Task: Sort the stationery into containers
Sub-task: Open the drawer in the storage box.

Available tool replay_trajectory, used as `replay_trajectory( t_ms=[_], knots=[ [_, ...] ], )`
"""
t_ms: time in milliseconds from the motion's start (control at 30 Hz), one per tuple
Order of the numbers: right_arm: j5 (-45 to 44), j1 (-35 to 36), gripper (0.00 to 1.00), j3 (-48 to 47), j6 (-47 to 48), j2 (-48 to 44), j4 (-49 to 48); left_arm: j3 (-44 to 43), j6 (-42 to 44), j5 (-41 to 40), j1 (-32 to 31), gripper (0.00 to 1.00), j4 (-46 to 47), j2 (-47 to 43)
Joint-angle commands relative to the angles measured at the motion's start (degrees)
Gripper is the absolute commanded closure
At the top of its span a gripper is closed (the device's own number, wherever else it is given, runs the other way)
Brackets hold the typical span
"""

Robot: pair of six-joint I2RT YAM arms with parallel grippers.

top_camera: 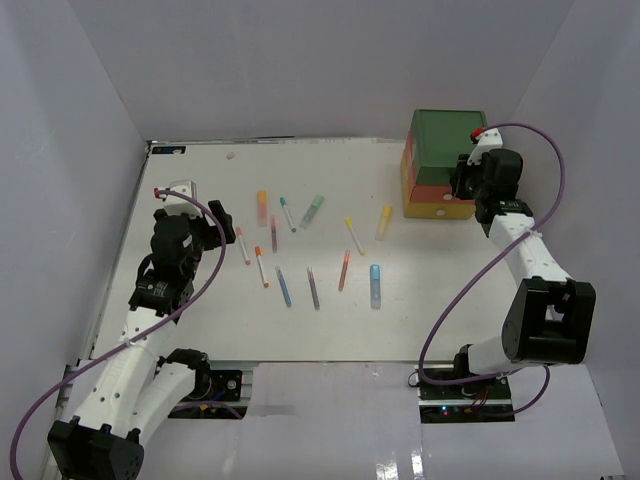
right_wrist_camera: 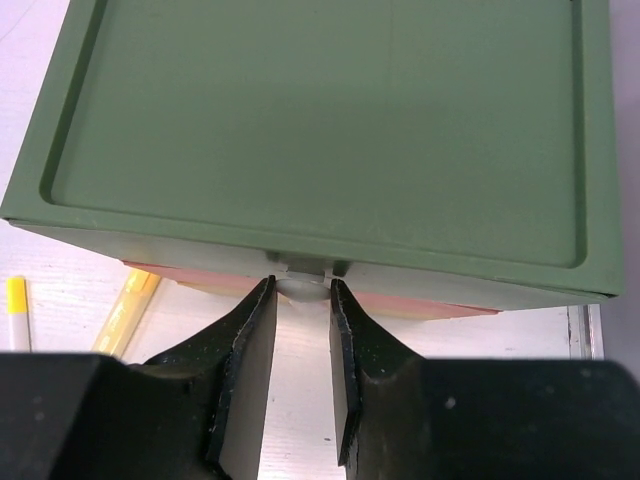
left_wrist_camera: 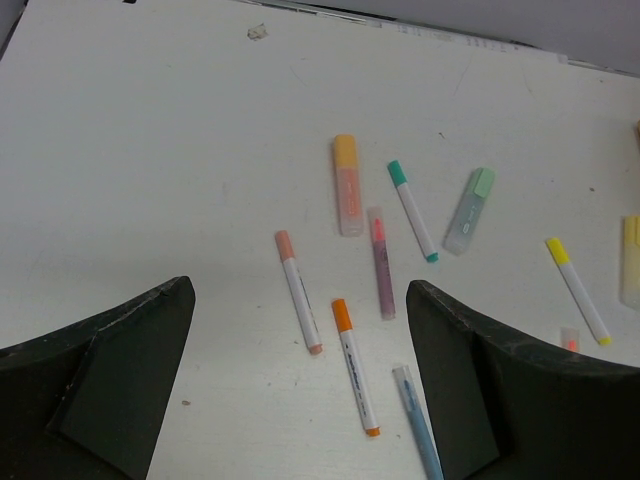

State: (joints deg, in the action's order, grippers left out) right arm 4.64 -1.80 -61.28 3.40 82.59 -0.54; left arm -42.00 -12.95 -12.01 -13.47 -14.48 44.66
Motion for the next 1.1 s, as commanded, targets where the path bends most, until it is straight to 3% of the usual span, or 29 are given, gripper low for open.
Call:
replay_trajectory(
  t_ms=[0, 667, 1067],
  knots=[
    [-0.86, -0.13, 0.86, 1.94, 0.12, -2.78, -2.72, 0.25, 0.29, 0.41, -0.24, 0.02, 0.86, -0.9],
    [-1.92, -0.13, 0.8, 17.94, -2.96, -20.08, -2.1, 0.42, 0.12, 1.11, -0.24, 0.02, 1.12, -0.46],
    [-0.16, -0.04, 0.73, 20.76, -4.54, -23.78, -0.43, 0.69, 0.12, 1.02, -0.24, 0.02, 1.12, 0.16]
  ],
)
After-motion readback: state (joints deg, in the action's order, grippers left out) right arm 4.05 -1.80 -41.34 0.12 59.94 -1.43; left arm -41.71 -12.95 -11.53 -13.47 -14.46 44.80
